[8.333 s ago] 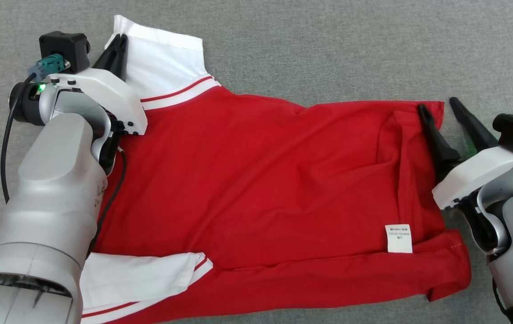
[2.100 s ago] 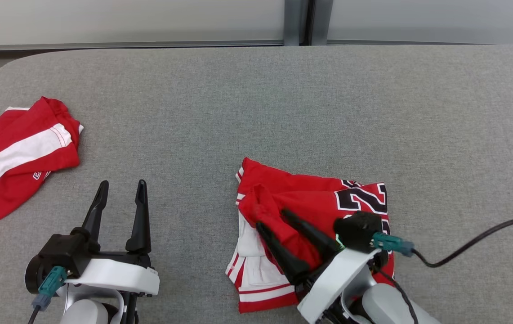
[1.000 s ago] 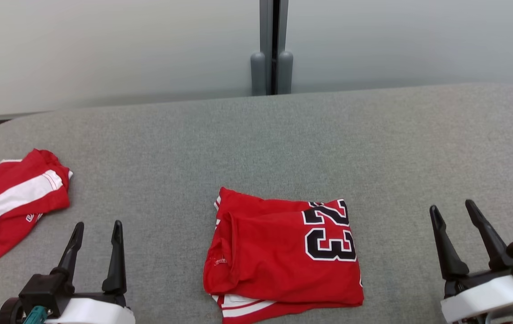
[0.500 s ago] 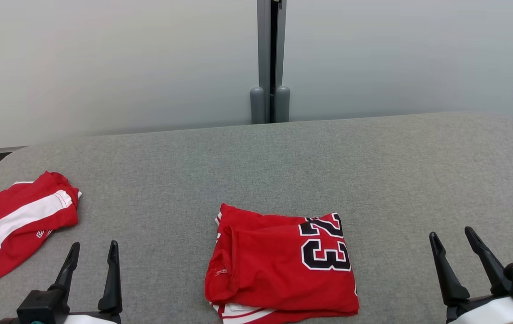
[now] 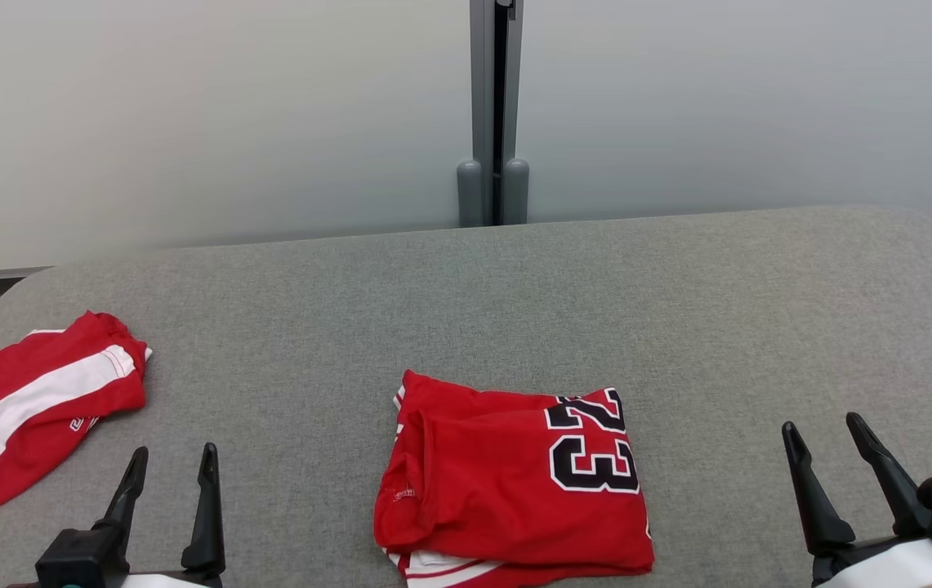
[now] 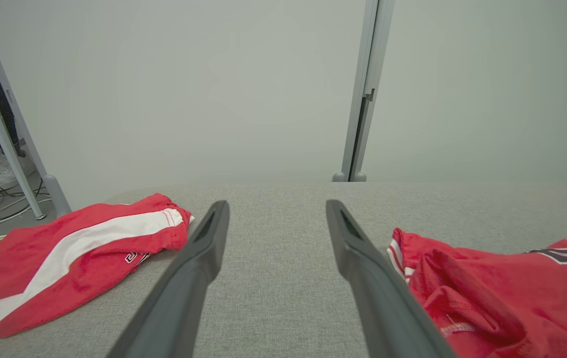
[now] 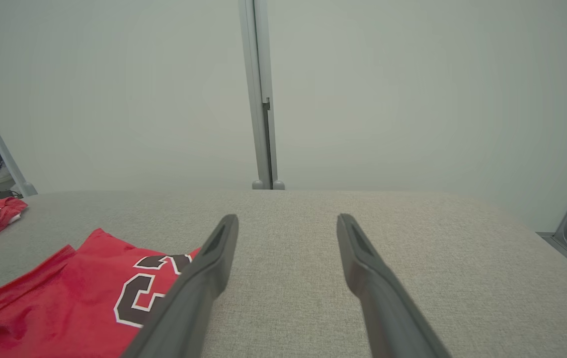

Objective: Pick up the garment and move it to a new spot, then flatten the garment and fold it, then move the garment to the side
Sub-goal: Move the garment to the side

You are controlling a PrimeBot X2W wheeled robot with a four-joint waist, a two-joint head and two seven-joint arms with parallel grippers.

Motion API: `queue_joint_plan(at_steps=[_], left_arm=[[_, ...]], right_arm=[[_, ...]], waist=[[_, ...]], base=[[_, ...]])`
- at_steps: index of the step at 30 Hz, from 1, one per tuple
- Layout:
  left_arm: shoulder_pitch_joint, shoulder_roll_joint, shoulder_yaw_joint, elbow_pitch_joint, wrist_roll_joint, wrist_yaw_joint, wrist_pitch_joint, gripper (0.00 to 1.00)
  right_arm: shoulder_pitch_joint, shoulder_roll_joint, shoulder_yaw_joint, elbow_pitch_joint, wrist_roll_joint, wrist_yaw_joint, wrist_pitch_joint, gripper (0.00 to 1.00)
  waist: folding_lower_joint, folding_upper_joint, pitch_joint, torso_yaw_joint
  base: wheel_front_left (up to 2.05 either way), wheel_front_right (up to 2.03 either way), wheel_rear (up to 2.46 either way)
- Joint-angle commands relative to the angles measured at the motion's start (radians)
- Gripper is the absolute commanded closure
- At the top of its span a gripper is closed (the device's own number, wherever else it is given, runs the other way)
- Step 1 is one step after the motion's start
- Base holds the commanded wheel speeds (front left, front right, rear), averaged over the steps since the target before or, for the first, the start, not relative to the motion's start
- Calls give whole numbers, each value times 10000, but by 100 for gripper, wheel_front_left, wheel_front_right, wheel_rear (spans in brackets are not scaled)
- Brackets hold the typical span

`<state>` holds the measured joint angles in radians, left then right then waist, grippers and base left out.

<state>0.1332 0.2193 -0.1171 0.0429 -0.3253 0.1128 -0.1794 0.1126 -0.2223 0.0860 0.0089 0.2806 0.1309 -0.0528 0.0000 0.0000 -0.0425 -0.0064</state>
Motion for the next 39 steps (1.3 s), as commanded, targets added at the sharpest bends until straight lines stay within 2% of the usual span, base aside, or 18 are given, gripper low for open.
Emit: queue_joint_plan(at_steps=[1, 6, 10, 17, 26, 27, 28, 29, 35, 39], left_arm=[[-20, 79, -6, -26, -50, 42, -5, 0], [-136, 55, -36, -16, -90, 71, 9, 0], [-478, -41, -160, -94, -51, 19, -79, 0], [-1208, -260, -437, -127, 25, -134, -286, 0], [-2171, -553, -659, 222, 21, -378, -642, 0], [-2237, -569, -653, 270, 32, -395, -673, 0], [-2237, -569, -653, 270, 32, -395, -673, 0], [-2308, -582, -655, 321, 51, -421, -696, 0], [-2605, -567, -602, 461, 156, -505, -809, 0], [-2783, -510, -572, 355, 278, -572, -843, 0]], right_arm=[[-12, -20, -2, -21, 15, -4, -23, 0], [29, 18, 19, 133, 46, -4, -10, 0], [-22, 58, 98, 509, 93, -4, 83, 0], [-522, 268, 617, 1830, 351, -4, 91, 0], [-1489, 621, 1117, 3920, 949, -4, -52, 0], [-1597, 617, 1153, 4070, 1011, -4, -92, 54], [-1597, 617, 1153, 4070, 1011, -4, -92, 54], [-1688, 605, 1199, 4231, 1073, -4, -80, 100], [-2215, 395, 1652, 4690, 1273, -14, -192, 100], [-2558, 58, 1840, 4568, 1310, -21, -383, 100]], waist=[[0, 0, -20, 11], [0, 0, -25, 167], [0, 0, 155, 633], [0, 0, 847, 1615], [0, 0, 1861, 2476], [0, 0, 1948, 2505], [0, 0, 1948, 2505], [0, 0, 2023, 2522], [0, 0, 2336, 2318], [0, 0, 2525, 1733]], base=[[0, 0, 0], [0, 0, 0], [0, 0, 0], [0, 0, 0], [0, 0, 0], [0, 0, 0], [0, 0, 0], [0, 0, 0], [0, 0, 0], [0, 0, 0]])
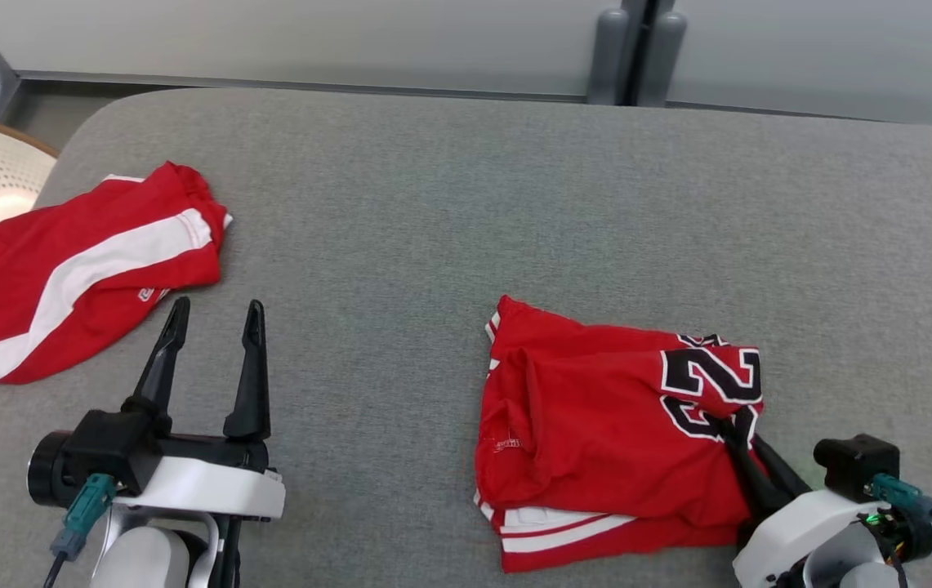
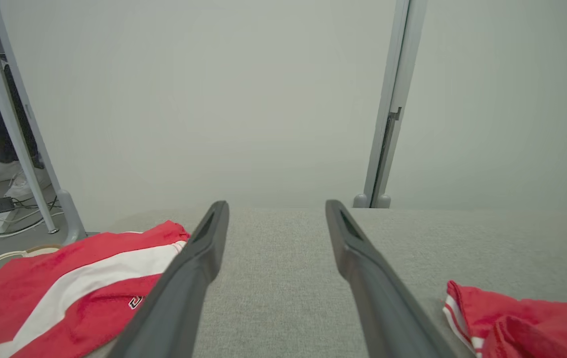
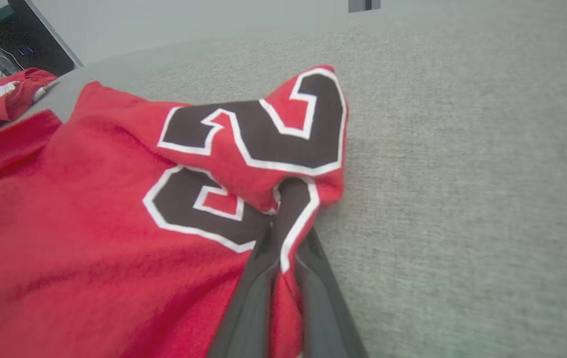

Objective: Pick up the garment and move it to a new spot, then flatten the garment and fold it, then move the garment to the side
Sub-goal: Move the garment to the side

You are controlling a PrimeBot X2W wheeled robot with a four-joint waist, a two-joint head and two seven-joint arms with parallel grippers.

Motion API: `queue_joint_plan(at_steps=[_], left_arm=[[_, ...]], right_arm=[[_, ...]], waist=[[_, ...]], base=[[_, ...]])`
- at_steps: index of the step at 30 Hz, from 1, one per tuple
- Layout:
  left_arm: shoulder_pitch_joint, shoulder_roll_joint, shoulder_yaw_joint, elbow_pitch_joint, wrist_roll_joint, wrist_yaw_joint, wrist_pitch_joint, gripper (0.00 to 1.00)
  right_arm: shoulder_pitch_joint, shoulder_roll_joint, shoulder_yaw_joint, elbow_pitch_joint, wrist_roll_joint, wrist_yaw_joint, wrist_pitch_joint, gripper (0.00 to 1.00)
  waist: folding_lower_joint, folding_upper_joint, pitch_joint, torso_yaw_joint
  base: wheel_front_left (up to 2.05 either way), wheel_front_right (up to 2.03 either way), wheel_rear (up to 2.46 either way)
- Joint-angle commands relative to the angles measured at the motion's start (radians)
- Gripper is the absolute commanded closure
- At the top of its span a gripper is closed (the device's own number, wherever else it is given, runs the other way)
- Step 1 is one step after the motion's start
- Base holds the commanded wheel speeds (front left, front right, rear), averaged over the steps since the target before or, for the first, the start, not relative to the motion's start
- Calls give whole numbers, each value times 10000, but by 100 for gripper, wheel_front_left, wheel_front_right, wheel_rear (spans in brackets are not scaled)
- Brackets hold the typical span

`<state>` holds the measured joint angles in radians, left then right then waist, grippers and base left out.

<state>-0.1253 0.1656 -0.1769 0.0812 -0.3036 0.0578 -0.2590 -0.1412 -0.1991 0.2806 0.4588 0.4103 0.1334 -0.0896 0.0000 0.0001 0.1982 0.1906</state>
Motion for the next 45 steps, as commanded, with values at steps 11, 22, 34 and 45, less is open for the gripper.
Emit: queue_joint_plan(at_steps=[11, 22, 34, 45], left_arm=[[-886, 293, -345, -447, 513, -374, -7, 0], [-2465, 457, -1103, -927, 969, -921, 461, 0], [-3627, 485, -1684, -1582, 1299, -1184, 845, 0], [-3649, 560, -1647, -1428, 1182, -1096, 679, 0]], right_arm=[[-1333, -978, 272, -250, -84, -36, -249, 100], [-3513, -2430, -399, 627, -316, -38, -465, 100], [-5426, -4517, -2161, 2052, -620, -36, -401, 100], [-6197, -3999, -3391, 3812, -1000, -38, -1046, 0]], waist=[[0, -1, 1064, -2931], [0, -1, 2531, -4096], [0, -1, 3966, -3545], [0, -1, 4128, -3337]], base=[[0, 0, 0], [0, 0, 0], [0, 0, 0], [0, 0, 0]])
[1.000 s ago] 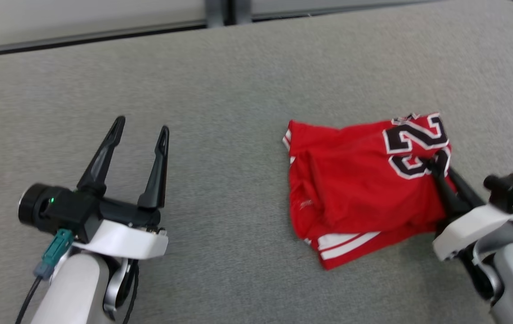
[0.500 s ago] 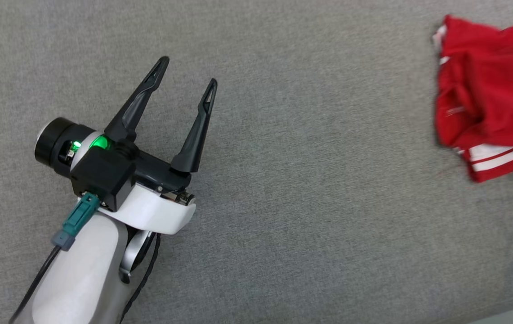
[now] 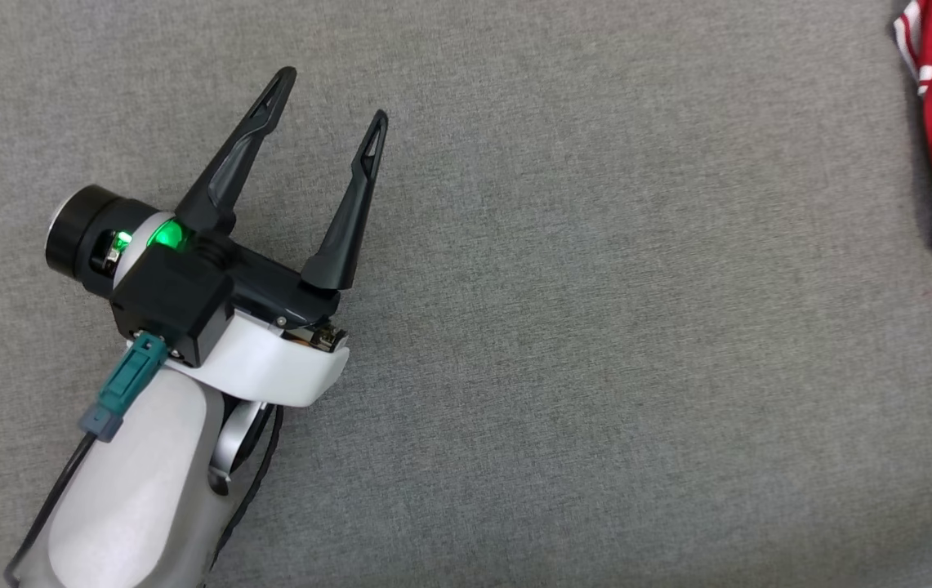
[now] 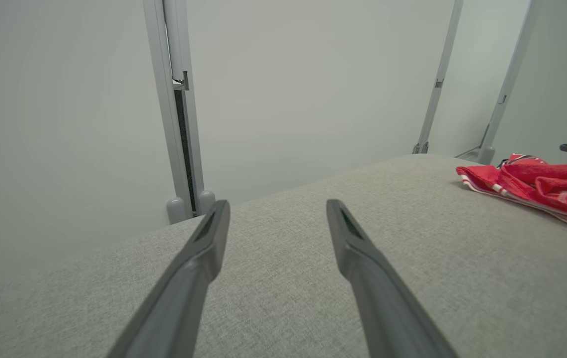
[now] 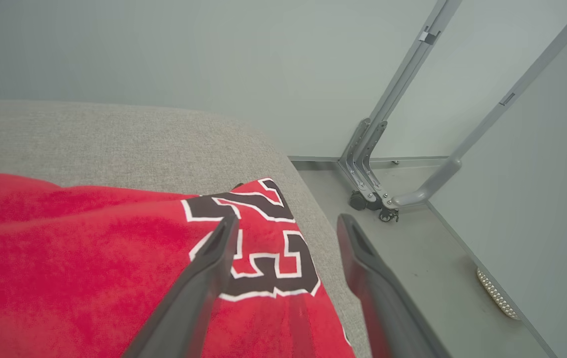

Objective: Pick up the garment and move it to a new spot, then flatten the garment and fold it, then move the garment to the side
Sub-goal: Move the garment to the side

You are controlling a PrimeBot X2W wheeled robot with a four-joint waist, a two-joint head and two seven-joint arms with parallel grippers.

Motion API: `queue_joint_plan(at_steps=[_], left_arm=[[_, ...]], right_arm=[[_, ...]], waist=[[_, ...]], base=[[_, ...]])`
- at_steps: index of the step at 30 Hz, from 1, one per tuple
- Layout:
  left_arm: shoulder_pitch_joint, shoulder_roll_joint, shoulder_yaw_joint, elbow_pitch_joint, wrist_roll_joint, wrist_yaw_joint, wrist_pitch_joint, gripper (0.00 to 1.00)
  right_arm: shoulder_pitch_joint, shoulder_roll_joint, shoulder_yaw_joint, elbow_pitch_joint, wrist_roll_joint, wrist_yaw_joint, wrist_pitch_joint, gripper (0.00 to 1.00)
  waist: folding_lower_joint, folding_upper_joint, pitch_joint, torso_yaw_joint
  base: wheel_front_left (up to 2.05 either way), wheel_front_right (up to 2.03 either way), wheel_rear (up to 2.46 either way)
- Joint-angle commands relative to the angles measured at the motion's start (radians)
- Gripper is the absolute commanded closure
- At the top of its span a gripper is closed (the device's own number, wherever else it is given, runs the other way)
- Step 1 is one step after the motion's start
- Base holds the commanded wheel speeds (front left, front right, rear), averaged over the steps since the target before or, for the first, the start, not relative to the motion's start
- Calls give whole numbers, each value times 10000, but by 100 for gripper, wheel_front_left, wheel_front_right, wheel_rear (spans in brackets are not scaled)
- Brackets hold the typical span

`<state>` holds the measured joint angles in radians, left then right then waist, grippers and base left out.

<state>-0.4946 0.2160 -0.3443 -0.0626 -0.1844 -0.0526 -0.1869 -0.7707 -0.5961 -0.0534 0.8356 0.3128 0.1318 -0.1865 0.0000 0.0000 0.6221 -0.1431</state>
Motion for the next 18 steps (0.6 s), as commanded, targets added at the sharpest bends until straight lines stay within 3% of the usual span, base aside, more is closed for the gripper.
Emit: queue_joint_plan(at_steps=[1, 7, 18], left_arm=[[153, 53, 39, 100, -54, 30, -85, 0], [872, 137, 202, 496, -321, 182, -287, 0], [2581, -52, 683, 826, -1046, 812, -425, 0]], right_arm=[[247, 194, -104, 117, 87, -21, -193, 0], [1471, 1270, -103, -1150, 450, -21, -759, 0], [4530, 3259, 126, -5356, -319, -21, -790, 0]], waist=[[0, 0, -244, -14], [0, 0, -1338, -243], [0, 0, -2901, -162]], base=[[0, 0, 0], [0, 0, 0], [0, 0, 0]])
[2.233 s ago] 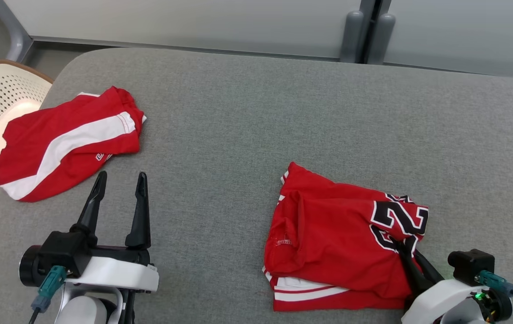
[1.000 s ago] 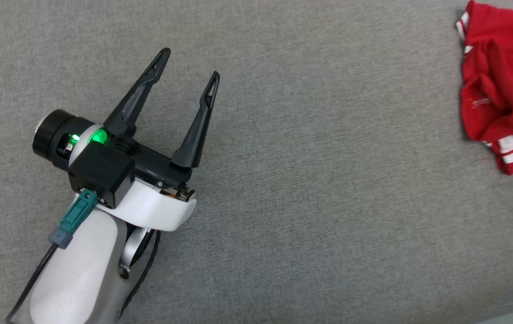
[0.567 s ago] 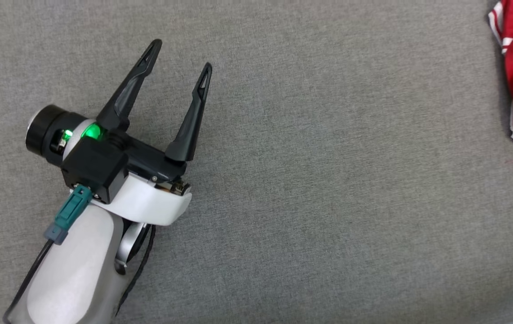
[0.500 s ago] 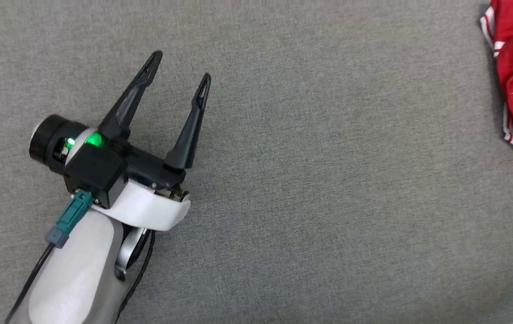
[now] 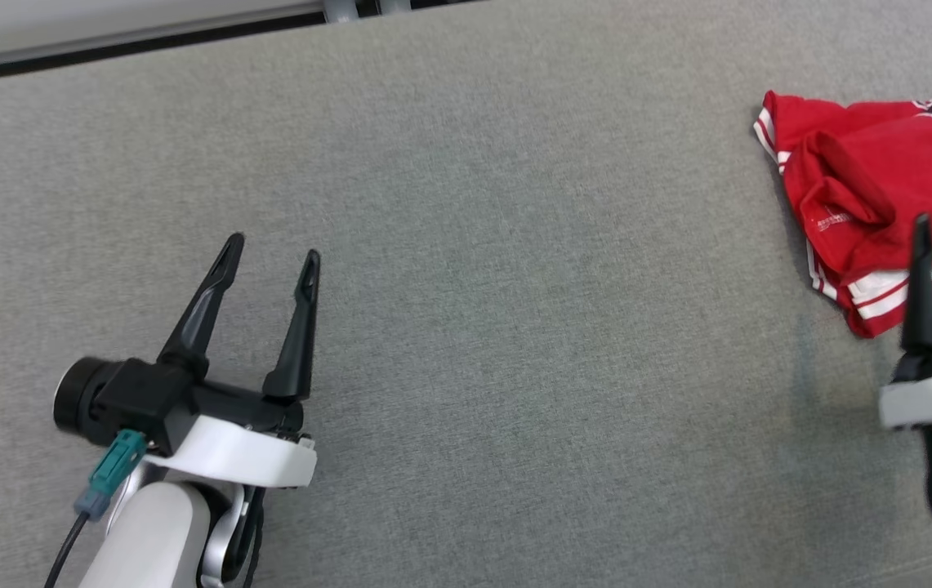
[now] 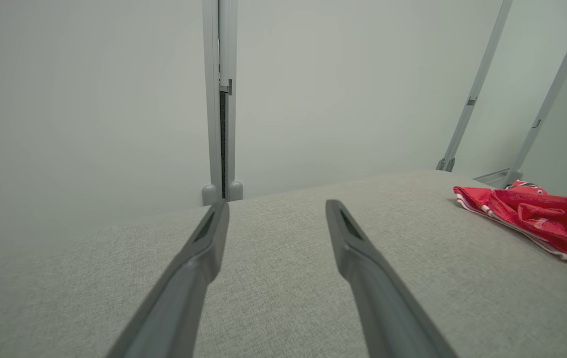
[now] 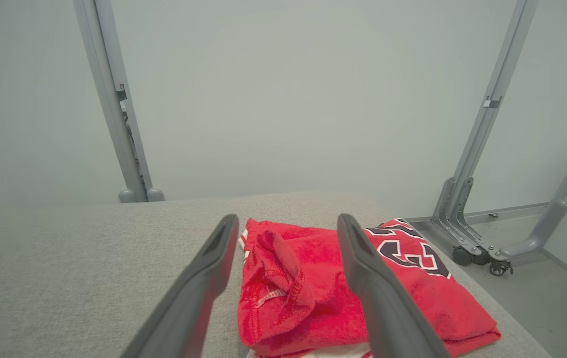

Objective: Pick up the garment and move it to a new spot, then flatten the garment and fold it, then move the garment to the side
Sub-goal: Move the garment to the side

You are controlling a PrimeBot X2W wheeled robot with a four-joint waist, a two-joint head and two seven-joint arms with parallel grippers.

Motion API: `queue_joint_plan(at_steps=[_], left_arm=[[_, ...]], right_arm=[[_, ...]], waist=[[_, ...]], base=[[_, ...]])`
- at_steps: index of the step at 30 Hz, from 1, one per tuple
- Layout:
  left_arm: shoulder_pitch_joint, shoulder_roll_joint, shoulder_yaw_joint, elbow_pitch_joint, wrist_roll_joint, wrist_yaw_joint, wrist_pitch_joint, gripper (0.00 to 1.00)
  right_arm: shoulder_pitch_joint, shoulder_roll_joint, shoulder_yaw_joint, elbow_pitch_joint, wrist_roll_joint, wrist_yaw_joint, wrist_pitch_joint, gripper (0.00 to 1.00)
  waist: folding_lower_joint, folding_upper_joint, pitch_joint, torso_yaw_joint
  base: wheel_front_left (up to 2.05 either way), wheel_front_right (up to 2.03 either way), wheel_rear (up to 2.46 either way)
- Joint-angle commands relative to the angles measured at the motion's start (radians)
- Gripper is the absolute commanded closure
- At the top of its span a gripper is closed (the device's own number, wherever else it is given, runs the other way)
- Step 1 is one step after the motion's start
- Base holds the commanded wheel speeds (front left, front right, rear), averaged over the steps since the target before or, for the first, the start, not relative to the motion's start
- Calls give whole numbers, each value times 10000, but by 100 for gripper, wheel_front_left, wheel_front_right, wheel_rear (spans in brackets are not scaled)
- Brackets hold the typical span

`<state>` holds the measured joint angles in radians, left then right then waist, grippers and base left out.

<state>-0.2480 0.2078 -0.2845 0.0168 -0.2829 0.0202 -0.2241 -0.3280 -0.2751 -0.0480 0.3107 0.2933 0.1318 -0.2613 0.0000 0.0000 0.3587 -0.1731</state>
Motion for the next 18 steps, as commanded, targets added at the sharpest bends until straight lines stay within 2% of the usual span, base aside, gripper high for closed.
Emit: queue_joint_plan(at_steps=[1, 7, 13, 18], left_arm=[[238, 13, 141, 56, -101, 138, -72, 0], [818, -149, 458, 280, -422, 396, -225, 0], [1385, -123, 926, 466, -724, 579, -330, 0], [1828, -1, 1191, 517, -805, 692, -352, 0]], right_arm=[[317, 205, 203, -374, -200, -21, -31, 0], [1390, 768, 424, -1572, -569, -21, 416, 0], [2238, 901, 578, -2487, -822, -20, 1018, 0], [2709, 1019, 678, -2844, -885, -21, 1396, 0]], waist=[[0, 0, -351, 220], [0, 0, -933, 1076], [0, 0, -1576, 1994], [0, 0, -2030, 2347]], base=[[0, 0, 0], [0, 0, 0], [0, 0, 0], [0, 0, 0]])
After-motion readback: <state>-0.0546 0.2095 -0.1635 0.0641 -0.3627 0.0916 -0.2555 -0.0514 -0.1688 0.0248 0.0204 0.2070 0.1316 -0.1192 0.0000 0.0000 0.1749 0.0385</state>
